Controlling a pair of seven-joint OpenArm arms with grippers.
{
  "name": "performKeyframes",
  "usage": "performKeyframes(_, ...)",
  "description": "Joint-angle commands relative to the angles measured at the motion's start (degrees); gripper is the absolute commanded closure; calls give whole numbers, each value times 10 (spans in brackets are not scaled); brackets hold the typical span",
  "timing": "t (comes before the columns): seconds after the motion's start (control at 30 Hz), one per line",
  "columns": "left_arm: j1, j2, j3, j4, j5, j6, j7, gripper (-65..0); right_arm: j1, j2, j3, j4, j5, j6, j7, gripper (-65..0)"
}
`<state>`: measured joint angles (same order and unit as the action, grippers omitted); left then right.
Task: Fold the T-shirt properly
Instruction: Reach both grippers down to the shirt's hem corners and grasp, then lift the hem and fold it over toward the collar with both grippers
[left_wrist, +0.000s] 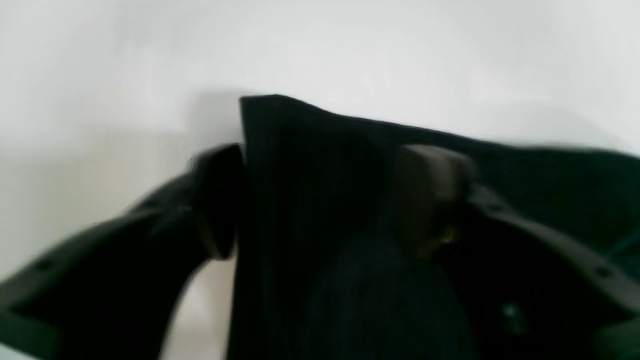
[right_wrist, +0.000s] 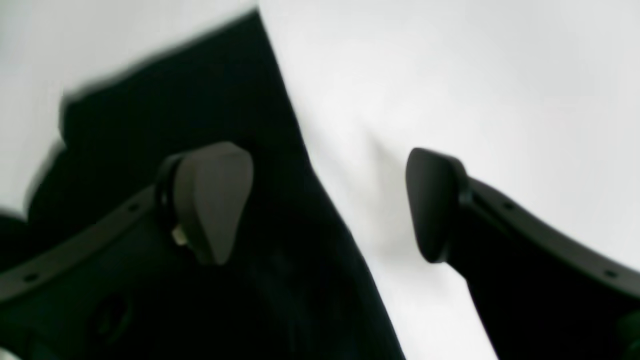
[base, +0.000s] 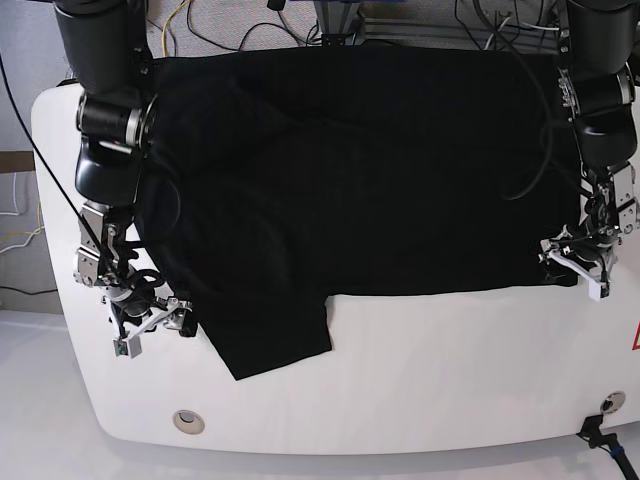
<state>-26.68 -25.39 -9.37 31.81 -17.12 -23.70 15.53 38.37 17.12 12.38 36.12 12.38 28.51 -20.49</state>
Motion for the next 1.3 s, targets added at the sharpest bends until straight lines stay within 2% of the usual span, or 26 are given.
performKeyframes(0.0,-11,-5,0,6,-3,-5,8,-294,36,9,1,-61,3,-6,37,-494)
performKeyframes(0.1,-11,-4,0,7,-3,-5,8,-114,73,6,1,-135,-36,-17,85,-494)
performKeyframes(0.17,-11,-3,0,21,-3,-5,8,-24,84,-9,3,-166,-79,-36,114,-497)
performKeyframes(0.2,-9,-3,0,30,-3,-5,9,0,84,-13,4,-166,-90,-42,120,-497)
performKeyframes(0.5,-8,-6,0,45,-2,-5,10,0,54,-30,6,-166,-101,-48,125,-495)
performKeyframes(0.83,-6,-6,0,45,-2,-5,10,0,46,-68,5,-166,-102,-47,125,-487)
performKeyframes(0.87,-1,-6,0,45,-2,-5,10,0,46,-68,5,-166,-103,-48,125,-460)
performKeyframes(0.93,8,-6,0,45,-2,-5,8,0,46,-68,5,-166,-103,-47,125,-348)
performKeyframes(1.07,8,-6,-1,45,-2,-5,5,0,46,-69,5,-165,-103,-49,126,0)
performKeyframes(1.27,8,-6,-2,45,-3,-5,-41,0,44,-69,3,-118,-104,-47,121,0)
